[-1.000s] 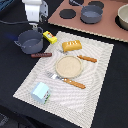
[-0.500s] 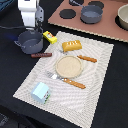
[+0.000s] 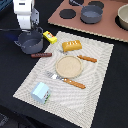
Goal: Interact with the objects in diverse but meaningful ways.
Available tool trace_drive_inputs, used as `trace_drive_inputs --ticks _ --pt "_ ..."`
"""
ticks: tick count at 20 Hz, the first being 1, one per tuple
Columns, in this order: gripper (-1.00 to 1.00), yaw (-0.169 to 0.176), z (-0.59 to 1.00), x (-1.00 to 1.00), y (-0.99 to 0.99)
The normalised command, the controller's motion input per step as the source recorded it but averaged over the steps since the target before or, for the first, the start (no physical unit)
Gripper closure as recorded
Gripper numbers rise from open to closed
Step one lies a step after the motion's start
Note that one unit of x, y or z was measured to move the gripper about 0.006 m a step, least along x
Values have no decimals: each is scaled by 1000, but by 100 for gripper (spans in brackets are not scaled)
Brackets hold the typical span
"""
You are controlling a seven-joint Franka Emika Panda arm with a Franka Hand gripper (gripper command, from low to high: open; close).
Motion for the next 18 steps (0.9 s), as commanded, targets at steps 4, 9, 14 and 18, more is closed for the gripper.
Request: trace_drive_inputs --ticks 4,9,14,18 --pt "-100 -3 -86 -22 -43" --pt "-100 0 -138 -44 -15" --pt "-100 0 -96 -34 -2" --pt "-100 0 -73 -89 -1"
